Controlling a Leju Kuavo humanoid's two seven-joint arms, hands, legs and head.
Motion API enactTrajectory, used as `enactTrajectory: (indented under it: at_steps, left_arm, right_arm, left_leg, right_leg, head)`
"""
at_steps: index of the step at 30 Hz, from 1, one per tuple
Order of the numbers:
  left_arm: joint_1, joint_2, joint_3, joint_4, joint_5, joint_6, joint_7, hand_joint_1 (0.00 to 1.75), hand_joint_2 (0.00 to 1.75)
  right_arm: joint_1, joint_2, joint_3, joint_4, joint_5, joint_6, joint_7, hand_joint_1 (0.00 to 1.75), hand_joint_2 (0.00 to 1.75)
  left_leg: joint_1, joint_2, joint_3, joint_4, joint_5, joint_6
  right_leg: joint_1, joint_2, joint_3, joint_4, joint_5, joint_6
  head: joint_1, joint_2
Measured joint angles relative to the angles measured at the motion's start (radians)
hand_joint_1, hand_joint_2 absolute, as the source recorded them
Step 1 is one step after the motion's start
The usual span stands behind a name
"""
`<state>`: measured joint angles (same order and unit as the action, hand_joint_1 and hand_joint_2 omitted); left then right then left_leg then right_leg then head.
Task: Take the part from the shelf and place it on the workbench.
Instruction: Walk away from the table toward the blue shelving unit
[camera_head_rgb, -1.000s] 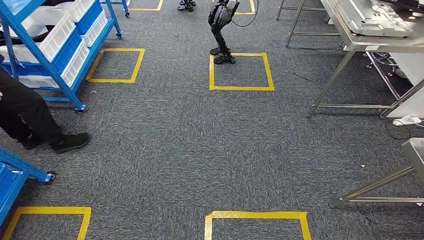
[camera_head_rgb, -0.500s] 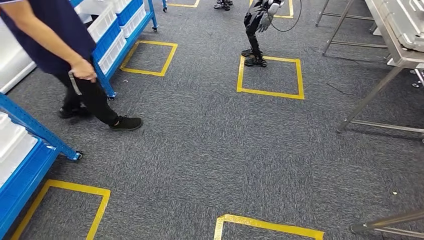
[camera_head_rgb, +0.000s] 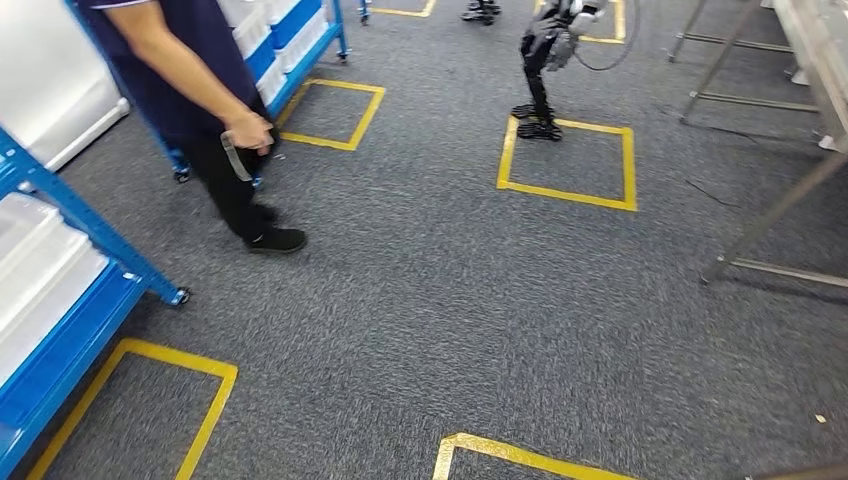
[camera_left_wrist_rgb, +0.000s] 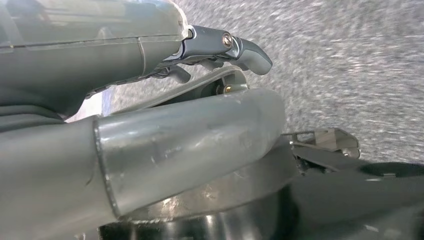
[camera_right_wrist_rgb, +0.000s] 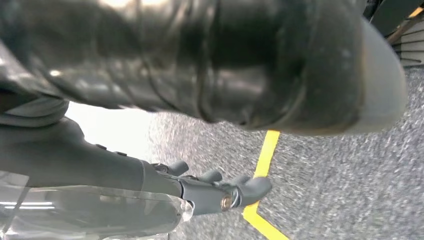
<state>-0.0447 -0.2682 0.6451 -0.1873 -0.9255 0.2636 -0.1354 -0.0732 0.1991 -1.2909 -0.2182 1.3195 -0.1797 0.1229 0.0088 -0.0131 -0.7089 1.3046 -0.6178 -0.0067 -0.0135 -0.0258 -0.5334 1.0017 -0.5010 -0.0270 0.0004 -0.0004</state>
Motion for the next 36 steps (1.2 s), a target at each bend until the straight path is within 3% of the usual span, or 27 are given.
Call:
enactTrajectory:
  at_steps: [2,4,7,8,9,11,13,15,17,19,21,23,25,26,27,28,30,32,34,36]
  left_arm:
    - [0.001,0.000,0.000,0.000,0.000,0.000,0.000,0.00,0.00]
    - [0.004,0.000,0.000,0.000,0.000,0.000,0.000,0.00,0.00]
    - [0.004,0.000,0.000,0.000,-0.001,0.001,0.000,0.00,0.00]
    - [0.003,-0.001,0.000,0.000,-0.004,0.005,0.004,0.00,0.00]
    - [0.003,-0.002,0.000,0.000,-0.006,0.009,0.008,0.00,0.00]
    - [0.003,-0.003,0.000,0.000,-0.010,0.016,0.016,0.00,0.00]
    - [0.003,-0.003,0.000,0.000,-0.010,0.016,0.017,0.00,0.00]
    - [0.001,-0.005,0.000,0.000,-0.010,0.016,0.019,0.00,0.00]
    - [0.000,-0.006,0.000,0.000,-0.014,0.014,0.019,0.00,0.00]
    - [0.000,-0.007,0.000,0.000,-0.020,0.009,0.019,0.00,0.00]
    - [-0.003,-0.008,0.000,0.000,-0.021,-0.002,0.013,0.00,0.00]
    - [-0.005,0.020,0.001,0.000,-0.012,-0.058,-0.018,0.00,0.00]
    - [0.006,0.089,0.010,0.000,0.012,-0.167,-0.067,0.00,0.00]
    - [0.014,0.125,0.019,-0.001,0.024,-0.212,-0.084,0.00,0.00]
    - [0.023,0.159,0.028,-0.003,0.035,-0.241,-0.094,0.00,0.00]
    - [0.030,0.187,0.036,-0.006,0.042,-0.249,-0.096,0.00,0.00]
    - [0.035,0.225,0.047,-0.010,0.048,-0.247,-0.094,0.00,0.00]
    - [0.033,0.241,0.058,-0.012,0.050,-0.241,-0.088,0.00,0.00]
    - [0.035,0.243,0.069,-0.012,0.054,-0.237,-0.083,0.00,0.00]
    - [0.039,0.242,0.080,-0.012,0.062,-0.231,-0.080,0.00,0.00]
  right_arm:
    - [0.000,0.000,0.000,0.000,0.000,0.000,0.000,0.00,0.00]
    - [-0.001,0.001,0.000,0.001,0.000,0.000,0.000,0.00,0.00]
    - [-0.006,0.005,0.000,0.002,0.000,0.001,0.001,0.00,0.00]
    - [-0.007,0.006,0.000,0.003,0.001,0.004,0.004,0.00,0.00]
    - [-0.008,0.007,0.000,0.004,0.002,0.007,0.008,0.00,0.00]
    - [-0.007,0.009,0.000,0.004,0.004,0.013,0.014,0.00,0.00]
    - [-0.005,0.009,0.000,0.005,0.005,0.013,0.017,0.00,0.00]
    - [-0.003,0.008,0.000,0.005,0.006,0.013,0.019,0.00,0.00]
    - [-0.003,0.008,0.000,0.005,0.007,0.014,0.020,0.00,0.00]
    - [-0.006,0.008,0.005,0.005,0.021,0.021,0.021,0.00,0.00]
    - [-0.006,0.006,0.015,0.005,0.037,0.035,0.023,0.00,0.00]
    - [-0.002,0.002,0.020,0.005,0.033,0.051,0.021,0.00,0.00]
    - [0.001,-0.005,0.019,0.005,0.022,0.066,0.013,0.00,0.00]
    - [0.001,-0.009,0.019,0.005,0.019,0.070,0.009,0.00,0.00]
    - [0.002,-0.012,0.019,0.005,0.017,0.072,0.005,0.00,0.00]
    - [0.002,-0.014,0.019,0.005,0.017,0.072,0.003,0.00,0.00]
    - [0.003,-0.018,0.019,0.005,0.016,0.071,0.000,0.00,0.00]
    - [0.004,-0.023,0.019,0.005,0.016,0.069,-0.002,0.00,0.00]
    - [-0.002,-0.026,0.019,0.005,0.016,0.068,-0.003,0.00,0.00]
    - [-0.007,-0.028,0.019,0.005,0.016,0.067,-0.004,0.00,0.00]
  left_leg:
    - [0.001,0.002,-0.002,0.007,0.006,-0.001]
    - [0.003,0.008,0.023,-0.035,0.040,-0.003]
    - [-0.003,0.052,0.138,-0.246,0.123,0.007]
    - [-0.005,0.046,0.163,-0.296,0.139,0.019]
    - [-0.007,0.027,0.166,-0.307,0.141,0.030]
    - [-0.005,-0.025,0.170,-0.314,0.150,0.046]
    - [-0.005,-0.054,0.172,-0.311,0.149,0.044]
    - [-0.006,-0.079,0.169,-0.306,0.146,0.038]
    - [-0.005,-0.097,0.161,-0.302,0.146,0.027]
    - [-0.001,-0.109,0.154,-0.300,0.147,0.016]
    - [-0.002,-0.073,0.134,-0.262,0.121,0.007]
    - [-0.003,-0.019,0.080,-0.150,0.061,0.001]
    - [0.002,-0.001,0.022,-0.031,0.019,-0.007]
    - [0.006,0.004,0.015,-0.014,0.023,-0.011]
    - [0.008,0.007,0.027,-0.035,0.043,-0.013]
    - [0.009,0.016,0.059,-0.096,0.078,-0.013]
    - [0.002,0.057,0.130,-0.235,0.131,-0.007]
    - [-0.005,0.079,0.158,-0.296,0.143,0.003]
    - [-0.007,0.061,0.156,-0.297,0.144,0.014]
    - [-0.004,0.044,0.157,-0.300,0.146,0.025]
  right_leg:
    - [0.000,-0.010,0.000,0.000,-0.001,0.001]
    - [0.001,-0.029,0.003,0.001,-0.003,0.003]
    - [0.003,-0.065,0.013,0.004,-0.012,0.018]
    - [0.003,-0.049,-0.016,0.076,-0.053,0.030]
    - [0.002,-0.028,-0.053,0.156,-0.091,0.040]
    - [-0.002,0.023,-0.121,0.294,-0.140,0.052]
    - [-0.003,0.037,-0.084,0.193,-0.062,0.047]
    - [-0.004,0.081,-0.033,0.066,-0.005,0.040]
    - [-0.002,0.104,-0.019,0.024,0.001,0.033]
    - [-0.002,0.082,-0.017,0.017,0.004,0.025]
    - [-0.005,0.056,-0.011,0.008,0.008,0.011]
    - [-0.004,0.026,-0.008,0.003,0.007,0.001]
    - [0.000,-0.004,-0.007,0.003,0.003,-0.005]
    - [0.002,-0.016,-0.006,0.004,0.001,-0.006]
    - [0.003,-0.027,-0.004,0.005,-0.001,-0.006]
    - [0.003,-0.037,-0.001,0.006,-0.004,-0.004]
    - [0.004,-0.059,0.004,0.010,-0.012,0.005]
    - [0.008,-0.080,0.008,0.013,-0.018,0.014]
    - [0.009,-0.096,0.013,0.013,-0.021,0.022]
    - [0.005,-0.070,0.011,0.032,-0.041,0.032]
  head:
    - [0.000,0.000]
    - [0.000,0.000]
    - [0.000,0.000]
    - [0.000,0.000]
    - [0.001,0.000]
    - [0.001,0.000]
    - [0.001,0.000]
    - [0.001,0.000]
    - [0.001,0.000]
    - [0.001,0.000]
    - [-0.001,0.000]
    - [-0.003,0.000]
    - [-0.003,0.000]
    - [-0.003,0.000]
    - [-0.003,0.000]
    - [-0.003,0.000]
    - [-0.004,0.000]
    - [-0.003,0.000]
    - [-0.002,0.000]
    - [-0.002,0.000]
